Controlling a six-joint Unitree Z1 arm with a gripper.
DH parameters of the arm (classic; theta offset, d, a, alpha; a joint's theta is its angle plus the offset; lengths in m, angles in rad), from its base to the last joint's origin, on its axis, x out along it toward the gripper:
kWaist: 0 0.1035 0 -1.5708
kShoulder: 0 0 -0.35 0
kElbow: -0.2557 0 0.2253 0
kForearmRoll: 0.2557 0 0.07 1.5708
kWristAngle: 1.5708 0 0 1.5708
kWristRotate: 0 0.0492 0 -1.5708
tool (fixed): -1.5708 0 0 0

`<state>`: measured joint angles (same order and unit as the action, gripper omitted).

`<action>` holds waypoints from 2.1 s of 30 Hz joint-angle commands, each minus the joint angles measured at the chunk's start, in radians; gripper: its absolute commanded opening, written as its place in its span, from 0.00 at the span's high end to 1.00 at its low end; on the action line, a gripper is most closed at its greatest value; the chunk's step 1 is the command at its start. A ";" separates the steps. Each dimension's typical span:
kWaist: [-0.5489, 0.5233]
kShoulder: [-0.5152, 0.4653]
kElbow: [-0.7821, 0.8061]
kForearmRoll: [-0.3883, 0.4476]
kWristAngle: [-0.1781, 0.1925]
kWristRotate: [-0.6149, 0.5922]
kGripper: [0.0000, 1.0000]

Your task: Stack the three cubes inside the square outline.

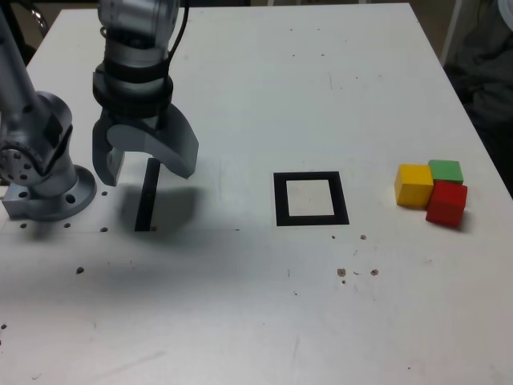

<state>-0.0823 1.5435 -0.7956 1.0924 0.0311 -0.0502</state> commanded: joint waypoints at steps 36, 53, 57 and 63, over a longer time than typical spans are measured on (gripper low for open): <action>-0.058 0.218 -0.393 0.188 0.005 -0.034 0.01; -0.136 0.425 -0.775 0.322 -0.011 -0.047 0.01; -0.147 0.477 -0.866 0.340 -0.011 -0.051 0.01; -0.151 0.559 -1.016 0.388 -0.012 -0.051 0.01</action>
<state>-0.2314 2.0849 -1.7839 1.4697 0.0199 -0.0991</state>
